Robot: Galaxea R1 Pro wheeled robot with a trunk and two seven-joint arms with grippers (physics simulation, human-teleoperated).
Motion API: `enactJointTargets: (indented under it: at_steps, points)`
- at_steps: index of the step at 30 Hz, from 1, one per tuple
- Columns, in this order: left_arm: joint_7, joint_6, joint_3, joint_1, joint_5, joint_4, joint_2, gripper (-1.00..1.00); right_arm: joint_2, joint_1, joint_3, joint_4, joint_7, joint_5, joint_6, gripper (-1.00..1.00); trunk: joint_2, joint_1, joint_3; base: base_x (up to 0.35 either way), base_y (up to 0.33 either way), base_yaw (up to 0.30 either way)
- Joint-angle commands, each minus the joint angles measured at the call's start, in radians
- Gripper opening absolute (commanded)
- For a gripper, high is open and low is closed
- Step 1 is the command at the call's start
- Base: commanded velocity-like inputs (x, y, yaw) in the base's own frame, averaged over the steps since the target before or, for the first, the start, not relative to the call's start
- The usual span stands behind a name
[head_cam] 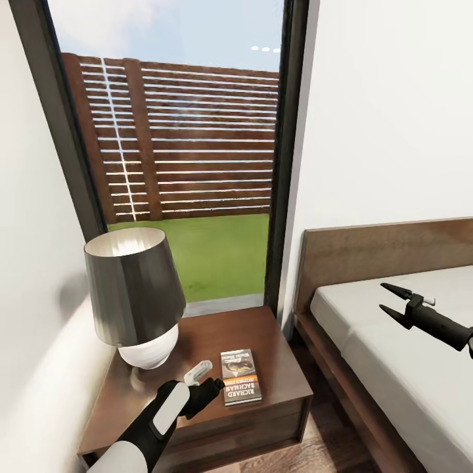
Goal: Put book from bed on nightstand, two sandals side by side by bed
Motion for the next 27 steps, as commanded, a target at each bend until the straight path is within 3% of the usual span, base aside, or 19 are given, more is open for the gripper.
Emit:
enactJointTargets:
  at_steps: [1,27]
  points:
    - [0.010,0.002,-0.003,0.000,0.010,-0.002,0.001,1.00,0.000,-0.001,-0.003,0.000,0.004,0.002,0.005,1.00,0.007,-0.004,0.002,0.000,0.000,0.000]
    - [0.009,0.010,-0.003,0.000,0.013,-0.002,-0.001,1.00,0.000,-0.001,-0.001,-0.002,0.003,0.001,0.007,1.00,0.189,-0.104,0.084,0.000,0.000,0.000]
